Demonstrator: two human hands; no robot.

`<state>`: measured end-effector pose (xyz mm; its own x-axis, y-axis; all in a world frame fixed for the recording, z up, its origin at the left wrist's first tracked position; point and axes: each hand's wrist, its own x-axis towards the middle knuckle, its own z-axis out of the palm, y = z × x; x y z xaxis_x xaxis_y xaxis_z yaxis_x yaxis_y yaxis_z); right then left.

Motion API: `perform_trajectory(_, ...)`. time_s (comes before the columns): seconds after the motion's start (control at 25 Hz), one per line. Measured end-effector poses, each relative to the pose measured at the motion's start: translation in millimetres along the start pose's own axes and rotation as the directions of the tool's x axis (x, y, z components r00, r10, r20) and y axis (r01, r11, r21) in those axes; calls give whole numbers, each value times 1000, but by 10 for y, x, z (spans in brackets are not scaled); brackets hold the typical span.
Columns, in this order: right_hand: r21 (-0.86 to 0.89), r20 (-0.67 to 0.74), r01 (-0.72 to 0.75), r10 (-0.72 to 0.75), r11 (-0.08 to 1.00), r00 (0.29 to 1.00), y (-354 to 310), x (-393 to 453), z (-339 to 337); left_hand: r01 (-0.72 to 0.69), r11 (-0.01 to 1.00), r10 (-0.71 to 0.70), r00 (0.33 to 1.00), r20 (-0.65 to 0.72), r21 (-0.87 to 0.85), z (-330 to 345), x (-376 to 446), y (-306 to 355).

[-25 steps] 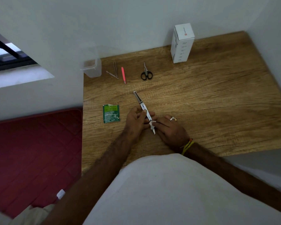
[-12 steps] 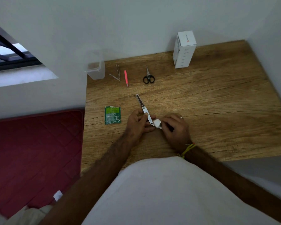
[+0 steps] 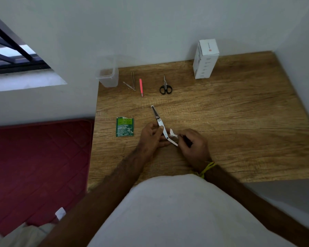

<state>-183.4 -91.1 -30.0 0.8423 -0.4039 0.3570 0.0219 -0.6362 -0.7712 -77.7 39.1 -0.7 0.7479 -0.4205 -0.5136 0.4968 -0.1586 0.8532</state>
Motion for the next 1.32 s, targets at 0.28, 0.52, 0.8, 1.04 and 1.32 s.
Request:
perform_trajectory(0.28,258,-65,-308,334,916,940,-25,232,158,-4,1000,4,997,74,2,-56,-41,-40)
perform_trajectory(0.52,-38,56,110,-108,993,993,38,172,260,-20,999,16,992,125,33,-61,-6,-88)
perform_trajectory(0.8,-164,95,227,-214,960,972,134,166,313,-41,997,28,980,198,63,-108,30,-103)
perform_trajectory(1.04,-151,83,193,-183,969,980,129,239,326,-32,999,25,979,204,32,-125,46,-109)
perform_trajectory(1.32,44,-194,-124,130,991,972,170,310,231,33,999,-31,989,143,-16,-81,19,-66)
